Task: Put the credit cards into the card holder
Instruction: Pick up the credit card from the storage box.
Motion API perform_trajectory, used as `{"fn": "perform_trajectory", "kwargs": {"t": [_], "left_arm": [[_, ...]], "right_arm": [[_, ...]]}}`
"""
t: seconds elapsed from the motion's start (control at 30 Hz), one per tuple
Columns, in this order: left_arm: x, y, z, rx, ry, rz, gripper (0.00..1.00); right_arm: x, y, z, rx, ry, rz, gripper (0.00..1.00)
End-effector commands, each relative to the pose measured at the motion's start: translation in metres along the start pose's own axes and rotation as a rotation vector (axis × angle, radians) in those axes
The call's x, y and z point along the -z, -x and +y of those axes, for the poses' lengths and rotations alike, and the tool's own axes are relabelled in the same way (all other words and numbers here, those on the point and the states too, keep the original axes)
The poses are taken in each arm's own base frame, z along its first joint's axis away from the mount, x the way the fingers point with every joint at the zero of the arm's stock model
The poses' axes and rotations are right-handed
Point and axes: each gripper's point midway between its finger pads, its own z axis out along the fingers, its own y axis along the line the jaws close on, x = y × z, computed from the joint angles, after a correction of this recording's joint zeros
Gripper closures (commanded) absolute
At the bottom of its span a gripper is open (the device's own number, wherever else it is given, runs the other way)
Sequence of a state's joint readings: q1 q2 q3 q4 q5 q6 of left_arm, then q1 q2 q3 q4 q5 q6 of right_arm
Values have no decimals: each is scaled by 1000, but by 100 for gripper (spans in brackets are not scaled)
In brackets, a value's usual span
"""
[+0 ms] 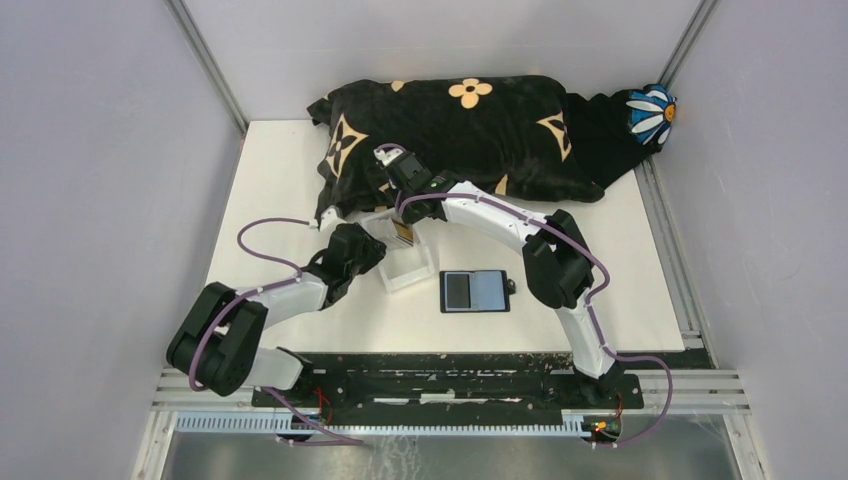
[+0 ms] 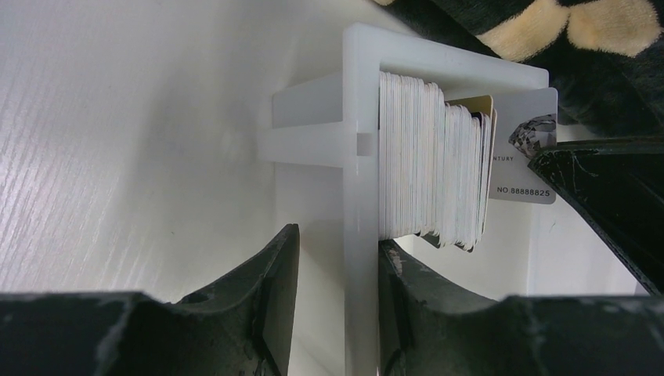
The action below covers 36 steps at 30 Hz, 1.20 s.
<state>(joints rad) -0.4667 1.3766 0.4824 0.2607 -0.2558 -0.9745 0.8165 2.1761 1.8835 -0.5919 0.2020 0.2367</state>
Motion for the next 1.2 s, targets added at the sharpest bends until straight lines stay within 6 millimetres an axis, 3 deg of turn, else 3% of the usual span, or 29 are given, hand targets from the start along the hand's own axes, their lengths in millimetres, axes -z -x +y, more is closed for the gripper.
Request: {"fn": "perform_trajectory", "kwargs": {"t": [0.0,0.2,0.4,0.67,0.93,1.17], "left_arm": [[8,13,-3,-5,5,-30,54],[20,32,-25,-3,-60,-77,36],[34,47,-40,-10,-108,-114,27],[57,58,-67,-48,-266,-150,26],[100,44,-117,-143,-694,-160,19],[139,1,-137,-243,-1030,-29,14]], "right_arm": [[16,-4,-22,41,-72,24,99],[39,16,-18,35,-58,-47,99],[62,29,-13,25,-36,-105,99],[109,41,-4,-12,22,-177,99],[167,11,-6,-61,109,-171,99],[216,-23,-8,-122,199,-170,99]]}}
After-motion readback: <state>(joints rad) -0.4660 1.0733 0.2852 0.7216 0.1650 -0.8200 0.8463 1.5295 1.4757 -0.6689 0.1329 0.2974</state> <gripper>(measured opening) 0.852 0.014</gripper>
